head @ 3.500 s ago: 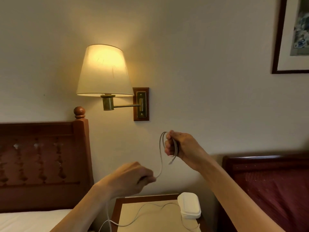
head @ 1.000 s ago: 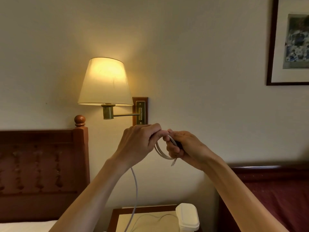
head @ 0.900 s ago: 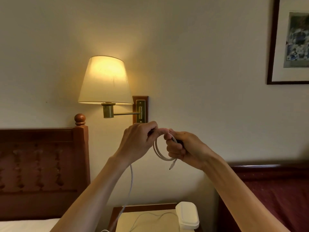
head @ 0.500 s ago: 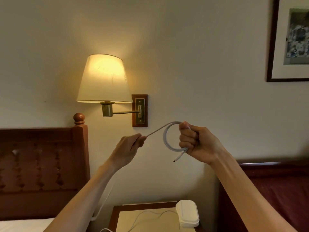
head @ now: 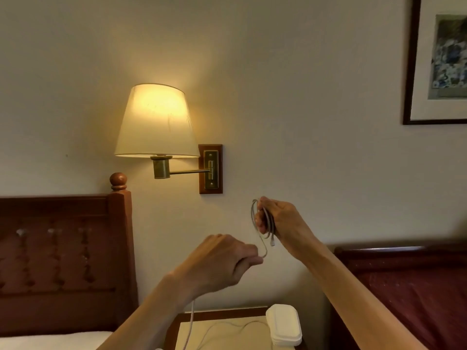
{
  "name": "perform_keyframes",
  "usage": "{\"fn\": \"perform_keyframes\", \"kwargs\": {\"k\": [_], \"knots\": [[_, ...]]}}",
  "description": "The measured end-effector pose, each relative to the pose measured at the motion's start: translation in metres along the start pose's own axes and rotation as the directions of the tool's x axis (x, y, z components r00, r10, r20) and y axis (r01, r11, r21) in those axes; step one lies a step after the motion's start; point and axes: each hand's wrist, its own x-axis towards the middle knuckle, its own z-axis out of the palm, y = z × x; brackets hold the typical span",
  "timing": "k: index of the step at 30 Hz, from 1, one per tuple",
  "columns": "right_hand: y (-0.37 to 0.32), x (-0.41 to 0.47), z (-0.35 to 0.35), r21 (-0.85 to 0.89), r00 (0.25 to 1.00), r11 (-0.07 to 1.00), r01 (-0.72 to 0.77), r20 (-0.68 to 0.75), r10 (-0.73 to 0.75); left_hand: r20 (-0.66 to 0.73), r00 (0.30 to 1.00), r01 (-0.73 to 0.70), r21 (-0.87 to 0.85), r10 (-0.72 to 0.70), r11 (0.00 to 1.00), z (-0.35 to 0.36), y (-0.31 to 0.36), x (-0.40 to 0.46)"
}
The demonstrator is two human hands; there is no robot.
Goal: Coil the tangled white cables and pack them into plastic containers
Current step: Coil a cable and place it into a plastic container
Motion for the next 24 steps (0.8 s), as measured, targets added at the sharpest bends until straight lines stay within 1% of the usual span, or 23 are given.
{"fn": "perform_keyframes", "kwargs": {"k": [2,5,7,9,11,12,15,18,20,24], "knots": [[0.002,-0.005,0.007,-0.098,0.999,0.995,0.035,0.023,-0.033,-0.106,0.994,-0.031,0.076,0.039,0.997,-0.008,0.005,0.007],[0.002,-0.007,0.010,-0.257,0.997,0.963,0.080,0.015,-0.078,-0.272,0.958,-0.045,0.154,0.086,0.987,-0.015,0.005,0.011],[0.003,-0.006,0.009,-0.287,0.996,0.954,0.084,0.040,-0.076,-0.333,0.937,-0.045,0.183,0.105,0.982,-0.017,0.004,0.011],[0.005,-0.005,0.008,-0.310,0.996,0.948,0.076,0.068,-0.058,-0.379,0.923,-0.003,0.174,0.070,0.985,-0.021,0.000,0.012],[0.006,-0.006,0.009,-0.367,0.996,0.928,0.064,0.085,-0.035,-0.415,0.910,0.066,0.133,-0.005,0.989,-0.023,-0.005,0.013],[0.007,-0.006,0.010,-0.364,0.993,0.929,0.065,0.116,-0.024,-0.425,0.904,0.092,0.116,-0.034,0.989,-0.022,-0.007,0.014],[0.011,-0.009,0.013,-0.223,0.972,0.975,0.019,0.231,0.034,-0.429,0.899,0.143,0.087,-0.092,0.986,-0.019,-0.012,0.017],[0.011,-0.010,0.009,-0.068,0.956,0.994,-0.087,0.275,0.103,-0.424,0.888,0.193,-0.005,-0.176,0.981,-0.013,-0.024,0.015],[0.009,-0.012,0.003,0.013,0.938,0.988,-0.152,0.318,0.140,-0.408,0.888,0.200,-0.074,-0.213,0.977,-0.010,-0.035,0.011],[0.007,-0.015,0.000,0.123,0.889,0.952,-0.279,0.408,0.208,-0.387,0.891,0.167,-0.204,-0.236,0.965,-0.002,-0.042,0.008]]}}
